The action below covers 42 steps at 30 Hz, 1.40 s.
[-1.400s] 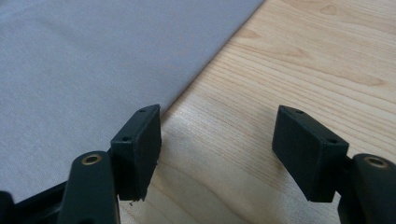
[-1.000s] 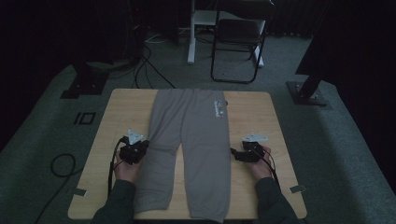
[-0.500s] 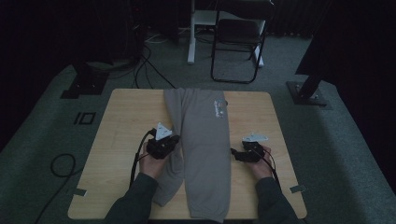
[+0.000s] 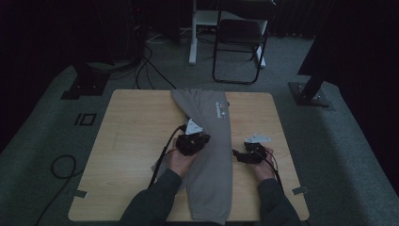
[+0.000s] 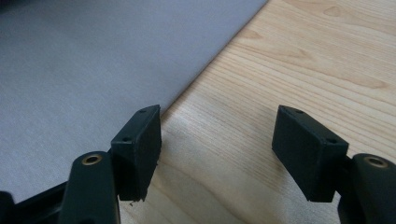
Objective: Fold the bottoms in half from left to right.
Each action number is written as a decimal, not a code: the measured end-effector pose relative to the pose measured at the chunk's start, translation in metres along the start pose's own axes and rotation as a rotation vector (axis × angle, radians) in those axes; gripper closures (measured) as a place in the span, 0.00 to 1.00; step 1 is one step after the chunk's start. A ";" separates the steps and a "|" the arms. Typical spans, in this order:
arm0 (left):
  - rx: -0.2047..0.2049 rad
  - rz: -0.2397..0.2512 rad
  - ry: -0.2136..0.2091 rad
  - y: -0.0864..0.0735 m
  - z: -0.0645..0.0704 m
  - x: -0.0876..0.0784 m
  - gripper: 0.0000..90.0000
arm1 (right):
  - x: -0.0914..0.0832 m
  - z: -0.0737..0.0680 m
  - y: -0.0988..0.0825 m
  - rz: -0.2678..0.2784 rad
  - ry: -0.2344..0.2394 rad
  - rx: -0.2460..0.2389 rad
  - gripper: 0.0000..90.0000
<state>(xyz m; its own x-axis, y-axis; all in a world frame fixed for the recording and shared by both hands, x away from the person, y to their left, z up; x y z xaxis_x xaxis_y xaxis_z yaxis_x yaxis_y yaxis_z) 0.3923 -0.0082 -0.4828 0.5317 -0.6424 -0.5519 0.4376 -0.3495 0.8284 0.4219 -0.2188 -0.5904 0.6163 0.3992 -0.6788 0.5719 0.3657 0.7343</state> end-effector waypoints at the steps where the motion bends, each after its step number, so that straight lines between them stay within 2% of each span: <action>1: 0.004 0.001 -0.008 0.004 0.005 0.005 0.98 | 0.000 0.000 0.000 0.000 0.000 0.001 0.37; 4: 0.022 0.003 -0.031 0.012 0.019 0.017 0.98 | 0.000 0.002 0.000 -0.001 -0.004 0.002 0.37; 7: 0.032 -0.019 -0.061 0.013 0.030 0.031 0.98 | 0.000 0.004 0.000 -0.002 -0.008 0.008 0.37; 8: 0.037 -0.040 -0.072 0.011 0.032 0.037 0.97 | -0.001 0.004 0.000 -0.002 -0.008 0.011 0.37; 10: 0.037 -0.071 -0.115 0.005 0.033 0.044 0.88 | -0.001 0.005 0.000 -0.001 -0.010 0.012 0.37; 13: 0.035 -0.073 -0.113 -0.002 0.028 0.042 0.79 | -0.001 0.006 -0.001 0.000 -0.013 0.012 0.37; 16: 0.029 -0.067 -0.075 -0.007 0.014 0.031 0.76 | -0.002 0.006 -0.001 -0.007 -0.022 0.018 0.39; 18: 0.025 -0.071 -0.035 -0.012 0.001 0.024 0.75 | -0.003 0.005 0.001 -0.014 -0.029 0.021 0.42; 20: 0.024 -0.083 0.012 -0.019 -0.014 0.017 0.75 | -0.006 0.000 0.005 0.000 -0.028 0.022 0.45; 25: -0.056 -0.114 0.087 -0.045 -0.053 0.010 0.75 | -0.015 -0.016 0.028 0.088 0.003 0.039 0.49; 29: -0.097 -0.181 0.130 -0.068 -0.076 0.016 0.75 | -0.010 -0.030 0.044 0.104 0.020 0.032 0.49; 33: -0.108 -0.211 0.128 -0.077 -0.079 0.024 0.75 | 0.004 -0.041 0.052 0.078 0.002 0.004 0.50; 37: -0.056 -0.212 0.116 -0.074 -0.069 0.030 0.73 | 0.020 -0.047 0.049 0.005 -0.007 -0.028 0.50; 40: -0.028 -0.223 0.116 -0.074 -0.063 0.036 0.72 | 0.020 -0.048 0.041 -0.030 -0.014 -0.046 0.51; 42: -0.015 -0.244 0.124 -0.076 -0.062 0.038 0.75 | 0.016 -0.044 0.034 -0.064 -0.040 -0.048 0.55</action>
<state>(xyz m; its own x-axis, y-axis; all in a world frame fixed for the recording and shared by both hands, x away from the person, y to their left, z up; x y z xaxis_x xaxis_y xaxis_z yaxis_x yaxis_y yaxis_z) 0.4241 0.0360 -0.5731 0.4940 -0.4516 -0.7430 0.5735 -0.4730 0.6688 0.4272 -0.1630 -0.5760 0.6009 0.3403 -0.7232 0.5846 0.4300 0.6880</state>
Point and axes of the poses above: each handheld gripper's, and its own axes: x roughly forward along the jaws, y roughly out of its top, z roughly to its right, the point moved 5 cm from there along x, roughly forward along the jaws, and after that the axes turned 1 degree about -z, right-handed, at the moved point
